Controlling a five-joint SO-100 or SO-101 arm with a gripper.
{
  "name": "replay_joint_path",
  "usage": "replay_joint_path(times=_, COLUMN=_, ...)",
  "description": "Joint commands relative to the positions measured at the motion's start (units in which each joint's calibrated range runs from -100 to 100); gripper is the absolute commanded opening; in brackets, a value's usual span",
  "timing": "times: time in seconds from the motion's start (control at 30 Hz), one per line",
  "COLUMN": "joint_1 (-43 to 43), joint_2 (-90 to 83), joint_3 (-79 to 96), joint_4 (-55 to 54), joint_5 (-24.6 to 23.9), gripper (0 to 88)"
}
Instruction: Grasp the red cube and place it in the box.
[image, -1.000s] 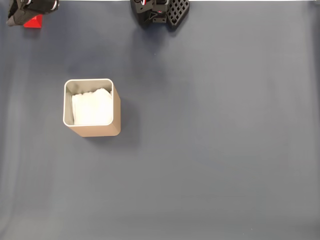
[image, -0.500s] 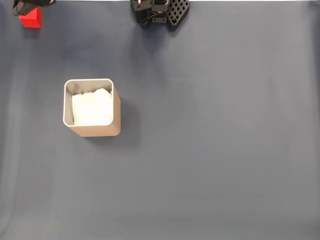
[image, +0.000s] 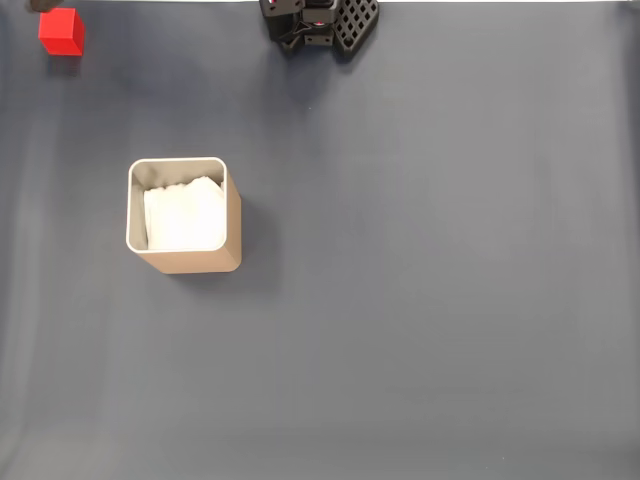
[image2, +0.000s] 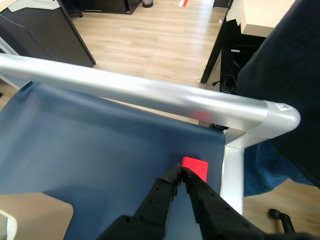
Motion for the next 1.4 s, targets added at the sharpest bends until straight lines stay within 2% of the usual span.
replay_joint_path(times=0.0, joint_1=1.23, joint_2=1.01, joint_3=-4.25, joint_4=-0.29, joint_5=0.29, gripper=0.1)
replay_joint_path(times=0.67, joint_1=5.92, joint_2=3.61, joint_3=-3.88, joint_4=3.16, joint_5=4.20, gripper=0.6)
replay_joint_path(times=1.17, joint_1=8.48, joint_2=4.73, joint_3=-1.70, joint_4=3.81, joint_5=5.47, gripper=23.1)
replay_joint_path(times=1.37, joint_1=8.76, joint_2=5.86, joint_3=-0.69, joint_4=3.89, joint_5=3.86, gripper=30.1)
